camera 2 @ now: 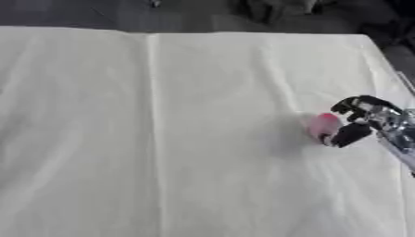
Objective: Pick up the objects with one hand, pass them to the other hand, and then place them into the box on the other side of the table.
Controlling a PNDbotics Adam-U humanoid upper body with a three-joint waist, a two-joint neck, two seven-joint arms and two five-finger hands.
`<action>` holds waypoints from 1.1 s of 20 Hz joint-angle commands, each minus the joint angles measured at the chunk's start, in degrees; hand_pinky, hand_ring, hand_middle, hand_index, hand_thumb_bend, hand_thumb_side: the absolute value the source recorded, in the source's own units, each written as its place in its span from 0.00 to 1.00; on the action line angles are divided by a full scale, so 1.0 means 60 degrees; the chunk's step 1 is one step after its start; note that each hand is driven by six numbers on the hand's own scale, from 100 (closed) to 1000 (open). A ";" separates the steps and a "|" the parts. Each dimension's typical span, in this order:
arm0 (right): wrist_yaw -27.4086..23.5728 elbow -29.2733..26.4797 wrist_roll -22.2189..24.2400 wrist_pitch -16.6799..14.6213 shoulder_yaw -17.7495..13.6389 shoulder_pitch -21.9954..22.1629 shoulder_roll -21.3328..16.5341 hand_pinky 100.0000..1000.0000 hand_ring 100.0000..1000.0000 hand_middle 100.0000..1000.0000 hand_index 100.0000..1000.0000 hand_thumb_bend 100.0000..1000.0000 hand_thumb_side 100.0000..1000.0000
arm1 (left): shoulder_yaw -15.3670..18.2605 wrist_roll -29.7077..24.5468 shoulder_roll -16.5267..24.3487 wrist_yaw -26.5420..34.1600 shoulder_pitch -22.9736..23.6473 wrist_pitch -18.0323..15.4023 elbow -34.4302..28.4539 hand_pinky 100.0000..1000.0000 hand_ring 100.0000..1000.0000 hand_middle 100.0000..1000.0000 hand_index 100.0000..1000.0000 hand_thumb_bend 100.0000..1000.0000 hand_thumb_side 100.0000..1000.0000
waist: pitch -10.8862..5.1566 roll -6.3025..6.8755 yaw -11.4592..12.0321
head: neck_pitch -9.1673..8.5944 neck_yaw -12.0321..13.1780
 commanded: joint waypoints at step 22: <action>0.0150 -0.2481 -0.2874 -0.0696 -0.0072 -0.0143 0.0147 0.74 0.56 0.42 0.46 0.00 0.00 | 0.0217 0.0000 0.0288 -0.0255 0.0114 -0.0043 -0.0170 0.94 1.00 0.54 0.79 0.00 0.76 | -0.0718 0.0166 -0.0313 | 0.0319 0.0739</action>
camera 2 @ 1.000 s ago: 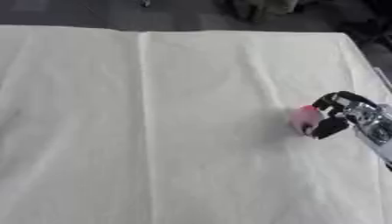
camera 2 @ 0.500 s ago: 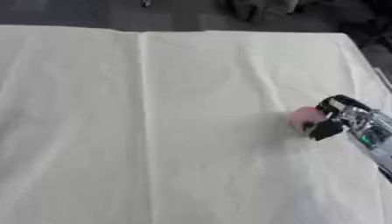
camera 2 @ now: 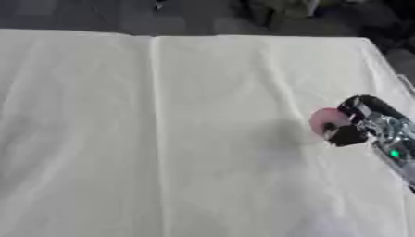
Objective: Pick up the objects with one hand, pass them to the other hand, and then place them into the box on the other side of the table.
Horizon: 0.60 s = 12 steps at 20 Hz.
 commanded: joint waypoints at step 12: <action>-0.0856 -0.0360 -0.3543 -0.2131 0.1656 -0.2120 0.2401 0.65 0.52 0.44 0.48 0.00 0.00 | 0.0230 -0.0383 0.0921 -0.1383 -0.1416 -0.0785 -0.0169 0.89 1.00 0.59 0.81 0.00 0.58 | -0.1082 0.0337 -0.0352 | 0.0588 0.1057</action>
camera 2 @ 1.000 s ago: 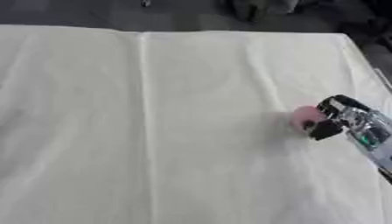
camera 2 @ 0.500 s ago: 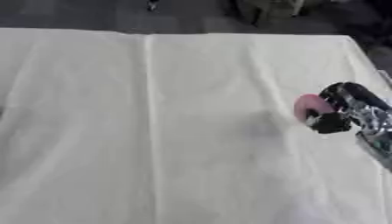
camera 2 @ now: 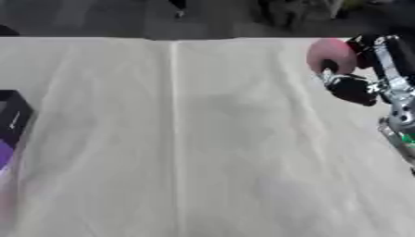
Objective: Pick up the objects with one hand, pass them to the other hand, and then place them into the box on the other side of the table.
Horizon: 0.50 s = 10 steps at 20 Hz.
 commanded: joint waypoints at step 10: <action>0.0062 -0.0188 -0.2455 -0.1409 0.2498 -0.0954 0.2272 0.61 0.50 0.44 0.47 0.00 0.00 | -0.1233 -0.3397 0.0677 -0.1583 -0.2399 0.0881 -0.0164 0.86 1.00 0.59 0.81 0.00 0.48 | -0.0515 0.0087 -0.0117 | 0.0231 0.0480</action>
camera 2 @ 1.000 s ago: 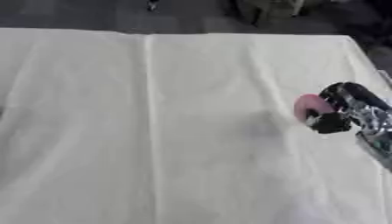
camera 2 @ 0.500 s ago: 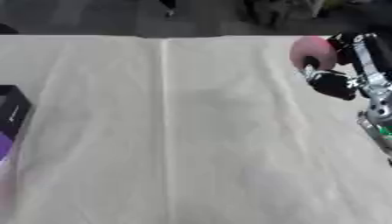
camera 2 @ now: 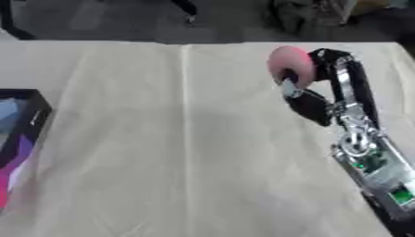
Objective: Pick up the objects with one hand, pass them to the other hand, and then place them into the box on the other side of the table.
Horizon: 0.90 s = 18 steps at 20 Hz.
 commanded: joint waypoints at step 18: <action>0.2465 -0.0187 -0.0810 -0.1224 0.2327 -0.0784 0.1004 0.63 0.50 0.44 0.47 0.00 0.00 | -0.3634 -0.5821 -0.0962 -0.3840 -0.3351 0.2438 -0.0106 0.82 1.00 0.73 0.87 0.27 0.22 | -0.0442 0.0065 0.0275 | 0.0362 0.0351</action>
